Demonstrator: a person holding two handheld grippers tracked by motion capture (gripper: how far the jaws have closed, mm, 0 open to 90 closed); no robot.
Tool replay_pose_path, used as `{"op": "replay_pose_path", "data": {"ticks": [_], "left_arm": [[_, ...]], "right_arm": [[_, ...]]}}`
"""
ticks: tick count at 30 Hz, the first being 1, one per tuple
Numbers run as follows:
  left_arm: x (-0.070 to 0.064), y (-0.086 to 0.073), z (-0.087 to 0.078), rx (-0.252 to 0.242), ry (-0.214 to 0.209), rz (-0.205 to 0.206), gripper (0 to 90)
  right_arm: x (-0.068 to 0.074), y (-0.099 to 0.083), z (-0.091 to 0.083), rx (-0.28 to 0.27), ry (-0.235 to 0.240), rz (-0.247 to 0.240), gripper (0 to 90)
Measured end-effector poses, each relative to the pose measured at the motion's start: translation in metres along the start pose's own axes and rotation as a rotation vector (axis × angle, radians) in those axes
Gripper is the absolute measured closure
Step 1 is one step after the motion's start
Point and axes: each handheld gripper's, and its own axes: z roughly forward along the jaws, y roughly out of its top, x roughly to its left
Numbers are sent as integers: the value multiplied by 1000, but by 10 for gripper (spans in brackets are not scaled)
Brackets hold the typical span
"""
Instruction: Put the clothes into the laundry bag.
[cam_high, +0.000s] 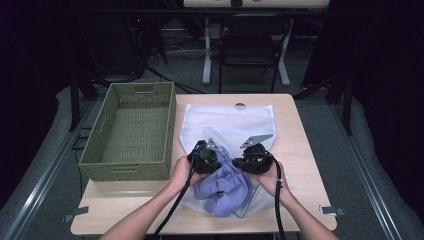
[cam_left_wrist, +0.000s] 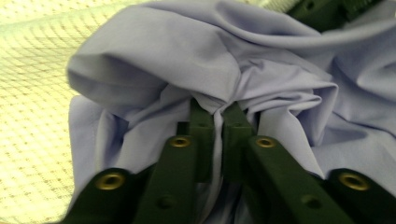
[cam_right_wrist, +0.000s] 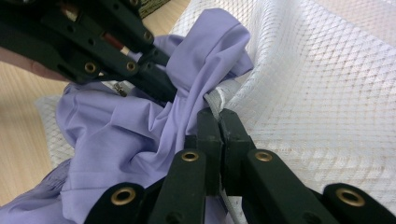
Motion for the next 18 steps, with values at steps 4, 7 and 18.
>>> {"op": "replay_pose_path", "data": {"ticks": [4, 7, 18], "left_arm": [[-7, 3, -7, -5, -28, 26, 876], [-17, 5, -9, -8, -58, 49, 874], [-15, -4, 27, 39, -73, -33, 838]], "right_arm": [[0, 1, -2, -14, -6, 0, 889], [0, 2, -4, -28, -12, 7, 890], [6, 5, -12, -42, 8, -11, 888]]}}
